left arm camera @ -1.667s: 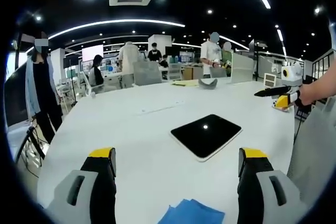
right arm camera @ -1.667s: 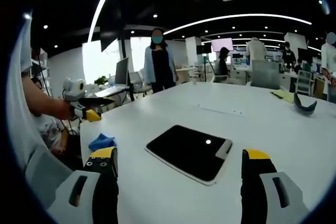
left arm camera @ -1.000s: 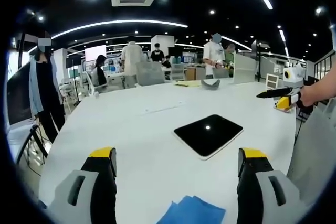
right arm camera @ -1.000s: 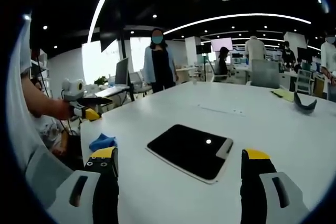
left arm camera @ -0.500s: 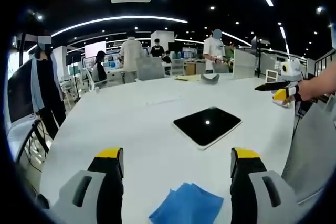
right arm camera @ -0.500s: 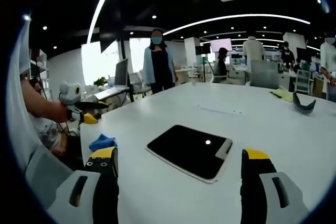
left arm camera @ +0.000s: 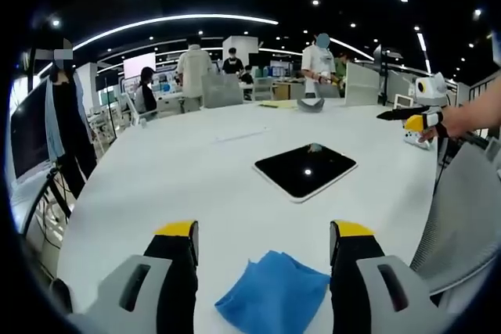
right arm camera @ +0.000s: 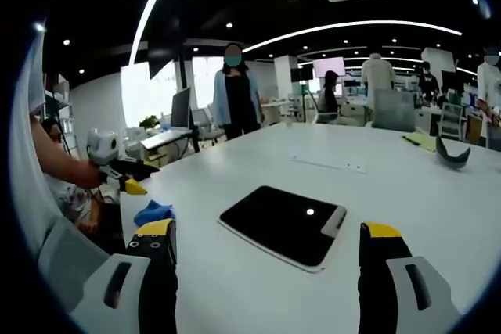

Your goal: Wipe the mirror surface with the cleaning cloth until all visible marks leave the cleaned area.

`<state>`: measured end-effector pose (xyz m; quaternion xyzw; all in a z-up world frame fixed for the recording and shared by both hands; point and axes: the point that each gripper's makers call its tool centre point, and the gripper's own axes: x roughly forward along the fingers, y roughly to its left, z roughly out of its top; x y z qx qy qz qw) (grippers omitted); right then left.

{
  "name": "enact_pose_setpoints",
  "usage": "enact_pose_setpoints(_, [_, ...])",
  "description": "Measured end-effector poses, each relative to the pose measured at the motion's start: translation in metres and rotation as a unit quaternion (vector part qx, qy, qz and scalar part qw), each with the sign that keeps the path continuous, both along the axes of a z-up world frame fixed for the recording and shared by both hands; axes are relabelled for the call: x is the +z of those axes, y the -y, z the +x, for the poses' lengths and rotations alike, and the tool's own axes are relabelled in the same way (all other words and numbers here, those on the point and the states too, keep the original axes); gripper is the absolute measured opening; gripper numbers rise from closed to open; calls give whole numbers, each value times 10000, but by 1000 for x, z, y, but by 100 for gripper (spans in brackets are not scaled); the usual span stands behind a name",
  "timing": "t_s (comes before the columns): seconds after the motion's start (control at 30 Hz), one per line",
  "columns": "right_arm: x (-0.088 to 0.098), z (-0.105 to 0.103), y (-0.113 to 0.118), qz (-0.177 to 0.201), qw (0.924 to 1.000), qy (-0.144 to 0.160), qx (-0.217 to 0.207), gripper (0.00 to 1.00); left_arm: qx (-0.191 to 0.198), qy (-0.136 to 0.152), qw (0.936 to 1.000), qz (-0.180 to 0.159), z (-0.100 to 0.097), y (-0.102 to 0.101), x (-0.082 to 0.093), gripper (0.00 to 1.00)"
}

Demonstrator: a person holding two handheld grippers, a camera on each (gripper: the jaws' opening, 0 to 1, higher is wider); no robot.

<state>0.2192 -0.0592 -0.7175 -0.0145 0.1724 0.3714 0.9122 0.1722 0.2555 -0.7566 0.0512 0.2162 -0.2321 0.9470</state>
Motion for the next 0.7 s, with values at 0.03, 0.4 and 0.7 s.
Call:
enact_pose_setpoints(0.03, [0,0,0,-3,10000,3,-1,97,11,-25,10000,18,-1,0,-2,63])
enact_pose_setpoints(0.4, [-2,-2,4,-27,10000,-37,-23,96,39,-354,9993,73,-18,0,-30,50])
enact_pose_setpoints(0.7, [-2,-1,4,-34,10000,-51,-21,95,43,-571,9983,132,-29,-2,-48,41])
